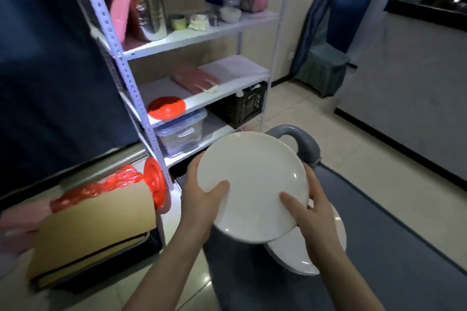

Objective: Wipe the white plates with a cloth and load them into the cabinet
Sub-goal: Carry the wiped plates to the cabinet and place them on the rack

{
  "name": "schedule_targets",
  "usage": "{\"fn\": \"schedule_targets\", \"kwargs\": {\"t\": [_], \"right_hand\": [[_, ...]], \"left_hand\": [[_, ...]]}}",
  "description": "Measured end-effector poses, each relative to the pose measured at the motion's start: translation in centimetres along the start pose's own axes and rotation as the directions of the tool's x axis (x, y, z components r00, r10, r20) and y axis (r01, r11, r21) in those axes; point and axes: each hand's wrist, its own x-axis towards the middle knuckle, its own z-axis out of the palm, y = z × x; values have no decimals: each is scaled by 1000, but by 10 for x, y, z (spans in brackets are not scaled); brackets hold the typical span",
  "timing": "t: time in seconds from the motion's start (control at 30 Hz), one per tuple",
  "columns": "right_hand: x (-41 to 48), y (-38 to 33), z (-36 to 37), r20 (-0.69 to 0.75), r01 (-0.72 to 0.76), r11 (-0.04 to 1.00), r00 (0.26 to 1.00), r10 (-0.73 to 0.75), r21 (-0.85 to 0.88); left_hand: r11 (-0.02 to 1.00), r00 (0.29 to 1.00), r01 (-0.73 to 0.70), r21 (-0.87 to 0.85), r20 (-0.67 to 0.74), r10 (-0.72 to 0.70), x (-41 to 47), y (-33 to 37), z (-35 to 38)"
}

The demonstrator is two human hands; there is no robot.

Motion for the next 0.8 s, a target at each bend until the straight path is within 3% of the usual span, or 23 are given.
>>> {"fn": "schedule_targets", "kwargs": {"t": [0.2,0.43,0.57,0.8], "right_hand": [[-18,-30,80,346,159,987,926,-148,-4],[-76,-43,209,690,193,979,700,-182,62],[-122,-48,288,799,163,982,575,-174,96],[-207,-60,426,898,187,968,377,-228,167]], "left_hand": [[996,941,-22,-87,-339,-9,-52,15,-101],[989,726,-59,-135,-686,-51,-131,19,-227],[985,578,-115,-132,-815,-41,-168,15,-299],[976,390,-173,-135,-919,-58,-206,7,-432]]}}
